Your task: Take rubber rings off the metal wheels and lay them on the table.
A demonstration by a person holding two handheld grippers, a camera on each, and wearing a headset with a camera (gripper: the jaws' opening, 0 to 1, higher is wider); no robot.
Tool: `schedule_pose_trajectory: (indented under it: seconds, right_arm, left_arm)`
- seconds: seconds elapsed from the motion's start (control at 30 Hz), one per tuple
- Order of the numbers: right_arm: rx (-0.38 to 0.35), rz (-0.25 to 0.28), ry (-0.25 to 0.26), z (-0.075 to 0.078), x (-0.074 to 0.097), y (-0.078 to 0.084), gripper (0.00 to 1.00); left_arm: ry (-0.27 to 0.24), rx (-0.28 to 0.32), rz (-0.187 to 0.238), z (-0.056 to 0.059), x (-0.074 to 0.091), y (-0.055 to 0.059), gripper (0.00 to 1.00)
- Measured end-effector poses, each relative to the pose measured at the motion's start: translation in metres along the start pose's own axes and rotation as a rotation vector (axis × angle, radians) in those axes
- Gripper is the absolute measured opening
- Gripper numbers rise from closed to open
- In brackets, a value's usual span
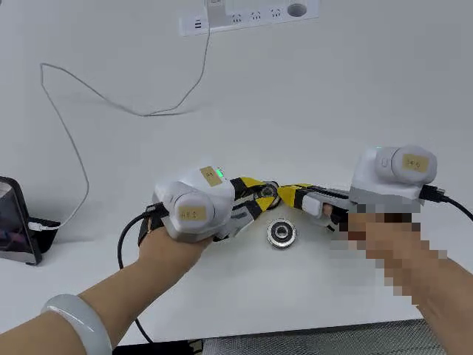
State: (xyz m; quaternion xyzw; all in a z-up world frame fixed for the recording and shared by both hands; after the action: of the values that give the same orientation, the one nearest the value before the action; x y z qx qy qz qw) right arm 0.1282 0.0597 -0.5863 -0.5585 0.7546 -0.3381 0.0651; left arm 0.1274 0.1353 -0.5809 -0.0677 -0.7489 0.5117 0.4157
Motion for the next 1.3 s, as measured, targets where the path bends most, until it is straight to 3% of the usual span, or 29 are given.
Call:
schedule_pose_trajectory:
  seconds: [0.63,0.97,1.03,1.3]
  right_arm:
    - [-0.053,0.017,-0.034,-0.008,-0.003,0.001,0.02]
    - [-0.083,0.033,-0.082,-0.022,-0.006,0.002,0.02]
    - [-0.108,0.067,-0.119,-0.029,-0.006,-0.002,0.02]
    - [-0.097,0.067,-0.076,-0.021,-0.003,-0.003,0.02]
  left_arm:
    - [0.002,0.004,0.002,0.000,0.000,0.000,0.13]
    - [0.002,0.003,0.002,0.000,0.001,0.000,0.13]
    - [0.001,0.002,0.002,0.000,0.000,0.000,0.13]
    - [0.006,0.006,0.004,0.000,0.001,-0.001,0.13]
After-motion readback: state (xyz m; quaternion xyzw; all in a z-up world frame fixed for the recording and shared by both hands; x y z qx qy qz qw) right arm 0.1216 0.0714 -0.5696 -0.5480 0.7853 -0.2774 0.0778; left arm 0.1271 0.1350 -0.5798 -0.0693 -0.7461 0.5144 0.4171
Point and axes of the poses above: the centre of the closed fingertips' face, and the gripper's own axes: x roughly backward along the fingers, z roughly to its right, y roughly out of its underside, the point moved 4 cm from there along x, roughly backward along the fingers, and after that the axes turned 15 degrees about -y, right-handed, at the moved point
